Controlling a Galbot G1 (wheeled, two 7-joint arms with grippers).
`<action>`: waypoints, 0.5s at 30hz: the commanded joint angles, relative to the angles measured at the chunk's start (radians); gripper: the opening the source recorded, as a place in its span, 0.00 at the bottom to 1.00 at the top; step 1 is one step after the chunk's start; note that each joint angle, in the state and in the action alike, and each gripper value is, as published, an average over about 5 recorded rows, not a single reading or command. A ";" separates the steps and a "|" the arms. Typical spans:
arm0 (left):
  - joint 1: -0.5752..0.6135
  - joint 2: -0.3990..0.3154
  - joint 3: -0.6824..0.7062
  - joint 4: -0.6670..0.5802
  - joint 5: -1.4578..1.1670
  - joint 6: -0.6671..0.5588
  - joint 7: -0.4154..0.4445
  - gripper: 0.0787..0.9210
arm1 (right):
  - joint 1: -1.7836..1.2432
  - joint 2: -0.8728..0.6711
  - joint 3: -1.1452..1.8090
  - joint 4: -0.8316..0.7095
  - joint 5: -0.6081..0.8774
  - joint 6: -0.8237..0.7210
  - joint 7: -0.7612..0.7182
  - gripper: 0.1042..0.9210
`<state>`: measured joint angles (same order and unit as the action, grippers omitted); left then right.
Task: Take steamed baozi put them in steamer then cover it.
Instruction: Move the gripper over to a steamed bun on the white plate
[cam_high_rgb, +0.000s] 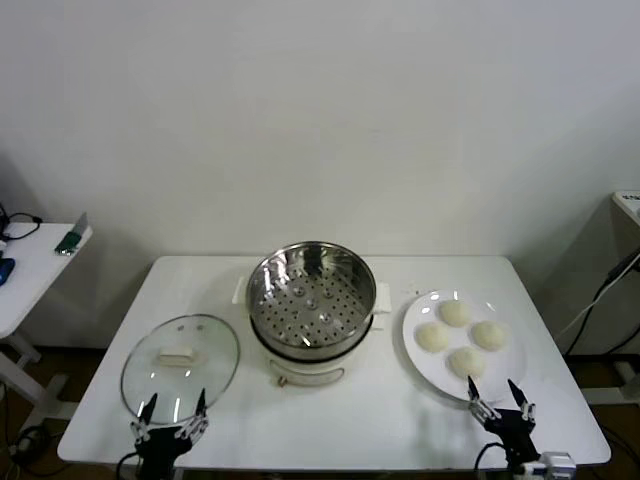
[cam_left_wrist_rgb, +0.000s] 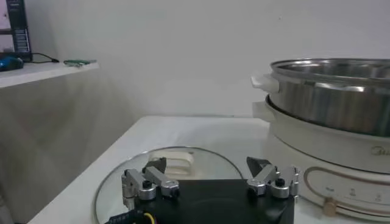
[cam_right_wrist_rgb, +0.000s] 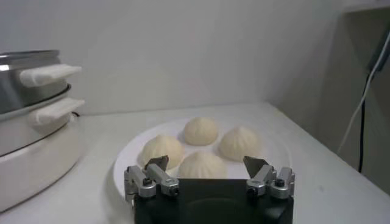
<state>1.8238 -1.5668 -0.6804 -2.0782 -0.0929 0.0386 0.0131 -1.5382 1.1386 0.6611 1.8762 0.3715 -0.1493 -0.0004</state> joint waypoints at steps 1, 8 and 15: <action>0.003 0.005 0.001 -0.001 0.005 -0.005 0.000 0.88 | 0.157 -0.101 0.014 0.004 -0.035 -0.135 -0.007 0.88; 0.005 0.017 0.011 0.009 0.008 -0.017 -0.002 0.88 | 0.467 -0.391 -0.143 -0.145 -0.131 -0.210 -0.218 0.88; -0.006 0.015 0.020 0.020 0.016 -0.020 -0.002 0.88 | 0.835 -0.664 -0.558 -0.378 -0.422 -0.082 -0.668 0.88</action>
<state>1.8222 -1.5525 -0.6650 -2.0649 -0.0815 0.0225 0.0108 -0.9644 0.6956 0.2945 1.6247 0.1005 -0.2162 -0.4251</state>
